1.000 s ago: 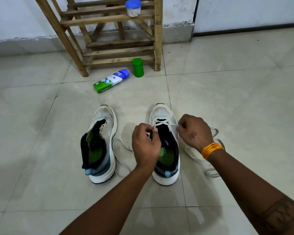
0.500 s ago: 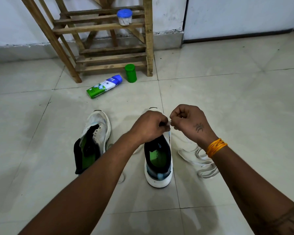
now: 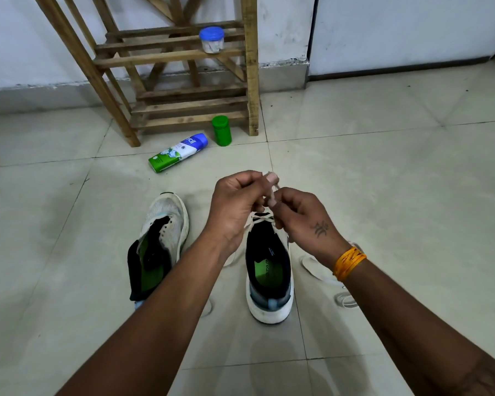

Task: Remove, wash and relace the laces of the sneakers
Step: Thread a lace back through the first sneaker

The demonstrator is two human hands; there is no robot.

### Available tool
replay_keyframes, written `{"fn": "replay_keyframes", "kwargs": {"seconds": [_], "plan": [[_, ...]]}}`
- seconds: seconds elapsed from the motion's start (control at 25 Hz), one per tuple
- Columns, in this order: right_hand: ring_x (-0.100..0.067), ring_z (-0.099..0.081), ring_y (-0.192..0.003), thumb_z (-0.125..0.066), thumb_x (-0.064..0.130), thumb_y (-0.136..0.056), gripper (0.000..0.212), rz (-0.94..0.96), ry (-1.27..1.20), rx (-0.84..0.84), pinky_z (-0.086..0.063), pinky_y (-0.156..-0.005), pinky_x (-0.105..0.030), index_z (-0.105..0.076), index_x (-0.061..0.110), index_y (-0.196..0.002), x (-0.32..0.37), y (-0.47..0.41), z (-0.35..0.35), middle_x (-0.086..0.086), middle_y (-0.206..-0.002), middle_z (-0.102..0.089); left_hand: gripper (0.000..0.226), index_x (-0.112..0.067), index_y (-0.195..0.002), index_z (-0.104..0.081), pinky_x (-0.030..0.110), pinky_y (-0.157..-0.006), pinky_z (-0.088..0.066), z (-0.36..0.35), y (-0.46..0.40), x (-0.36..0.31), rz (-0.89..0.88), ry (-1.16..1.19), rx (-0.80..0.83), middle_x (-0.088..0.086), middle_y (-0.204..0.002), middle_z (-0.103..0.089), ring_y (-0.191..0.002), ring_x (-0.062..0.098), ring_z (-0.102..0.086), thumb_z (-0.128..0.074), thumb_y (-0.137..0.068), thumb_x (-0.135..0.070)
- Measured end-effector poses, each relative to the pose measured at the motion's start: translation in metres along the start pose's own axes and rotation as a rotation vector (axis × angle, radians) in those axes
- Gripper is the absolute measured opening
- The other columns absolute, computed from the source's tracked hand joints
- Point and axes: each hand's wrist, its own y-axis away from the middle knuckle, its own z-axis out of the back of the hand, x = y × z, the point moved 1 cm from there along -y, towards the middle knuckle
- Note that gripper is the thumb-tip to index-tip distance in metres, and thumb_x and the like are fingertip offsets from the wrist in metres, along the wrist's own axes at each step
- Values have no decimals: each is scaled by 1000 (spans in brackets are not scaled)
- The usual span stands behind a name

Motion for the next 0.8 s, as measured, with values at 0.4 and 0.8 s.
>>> {"fn": "replay_keyframes", "kwargs": {"seconds": [0.4,0.8], "plan": [[-11,-57,-63,-57,28,-104,15,210,190,15,-43,-60,-23,-62,17,-95,15,-2,4,-5,-69,-63,17,-7,-96,-78,27,-60,-44,6,2,-2,5,17,-20,3,-72,-64,-64,13,-51,-70,-97,-22],[-18,-64,-67,-56,32,-103,15,138,241,82,-49,-65,-34,-60,26,-116,8,-3,3,-4,-70,-65,19,-1,-99,-74,25,-57,-44,9,9,9,25,92,-126,1,-71,-63,-62,12,-50,-69,-97,-20]]}}
